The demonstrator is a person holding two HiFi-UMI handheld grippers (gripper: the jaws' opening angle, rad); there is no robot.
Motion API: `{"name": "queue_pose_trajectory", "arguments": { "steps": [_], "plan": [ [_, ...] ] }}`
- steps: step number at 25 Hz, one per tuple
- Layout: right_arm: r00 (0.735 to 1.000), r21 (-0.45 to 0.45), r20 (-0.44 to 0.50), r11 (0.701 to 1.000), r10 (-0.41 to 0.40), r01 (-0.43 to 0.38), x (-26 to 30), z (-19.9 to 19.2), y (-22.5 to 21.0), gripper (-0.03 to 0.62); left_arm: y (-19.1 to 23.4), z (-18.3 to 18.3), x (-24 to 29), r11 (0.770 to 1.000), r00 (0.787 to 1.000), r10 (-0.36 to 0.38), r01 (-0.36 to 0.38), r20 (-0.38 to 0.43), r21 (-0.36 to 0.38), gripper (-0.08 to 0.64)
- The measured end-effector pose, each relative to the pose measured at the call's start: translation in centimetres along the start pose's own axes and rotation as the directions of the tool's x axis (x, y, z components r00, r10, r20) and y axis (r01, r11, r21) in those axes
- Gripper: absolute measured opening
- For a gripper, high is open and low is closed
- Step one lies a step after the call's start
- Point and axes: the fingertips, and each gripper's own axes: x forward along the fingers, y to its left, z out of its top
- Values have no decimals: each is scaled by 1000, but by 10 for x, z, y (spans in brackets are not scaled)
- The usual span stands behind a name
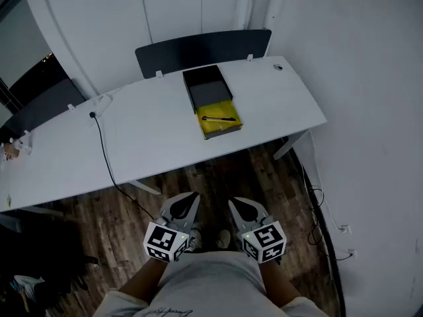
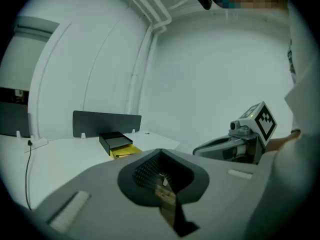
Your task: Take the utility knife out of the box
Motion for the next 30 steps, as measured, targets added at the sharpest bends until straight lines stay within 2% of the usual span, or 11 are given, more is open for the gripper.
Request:
{"name": "queue_pose_trajectory", "arguments": {
  "steps": [14,22,30],
  "plan": [
    [1000,0,19,1000,-13,13,13,9,-3,15,9,5,10,1000,1000,-14,14,11,-4,1],
    [1000,-36,8,999,-27,28,30,14,12,15,25,9,5,999,999,-32,33,20,-5,0],
    [998,-34,34,998,-50,51,47,23,27,15,49,12,-3,997,997,-73,72,25,17,2]
  ]
}}
